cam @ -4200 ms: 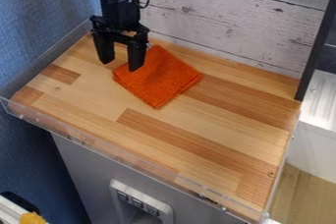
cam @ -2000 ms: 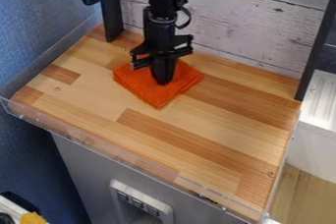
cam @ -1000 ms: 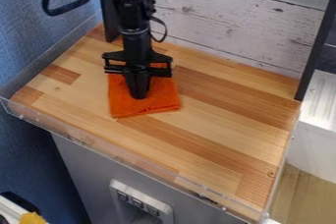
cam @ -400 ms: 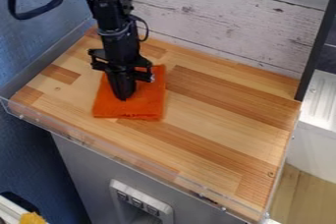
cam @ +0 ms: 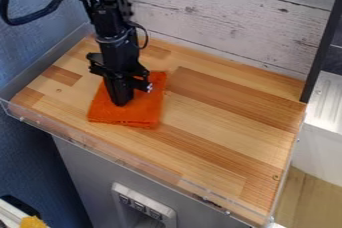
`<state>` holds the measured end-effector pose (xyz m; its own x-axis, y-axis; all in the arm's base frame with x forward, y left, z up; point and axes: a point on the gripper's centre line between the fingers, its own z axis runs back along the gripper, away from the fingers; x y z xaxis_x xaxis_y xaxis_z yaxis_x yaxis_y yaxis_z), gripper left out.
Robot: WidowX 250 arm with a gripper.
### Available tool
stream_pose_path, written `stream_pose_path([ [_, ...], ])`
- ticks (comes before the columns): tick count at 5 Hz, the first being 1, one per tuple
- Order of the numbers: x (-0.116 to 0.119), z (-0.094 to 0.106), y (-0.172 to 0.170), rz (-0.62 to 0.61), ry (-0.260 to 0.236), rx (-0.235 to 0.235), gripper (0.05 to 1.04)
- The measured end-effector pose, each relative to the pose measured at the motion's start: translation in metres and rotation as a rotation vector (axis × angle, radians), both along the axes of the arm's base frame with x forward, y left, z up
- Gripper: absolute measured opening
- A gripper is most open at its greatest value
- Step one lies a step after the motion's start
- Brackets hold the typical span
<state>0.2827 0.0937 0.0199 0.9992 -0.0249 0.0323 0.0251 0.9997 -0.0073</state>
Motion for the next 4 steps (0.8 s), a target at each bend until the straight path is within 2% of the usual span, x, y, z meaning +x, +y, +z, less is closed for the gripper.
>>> stream_pose_path([
  [1,-0.006,0.001,0.002,-0.004,0.001,0.026,0.083],
  [2,-0.008,0.01,-0.002,-0.021,0.004,0.043,0.234],
  [3,-0.01,0.016,-0.012,-0.029,0.035,0.042,0.49],
  [4,-0.005,0.024,-0.018,-0.024,0.05,0.041,0.791],
])
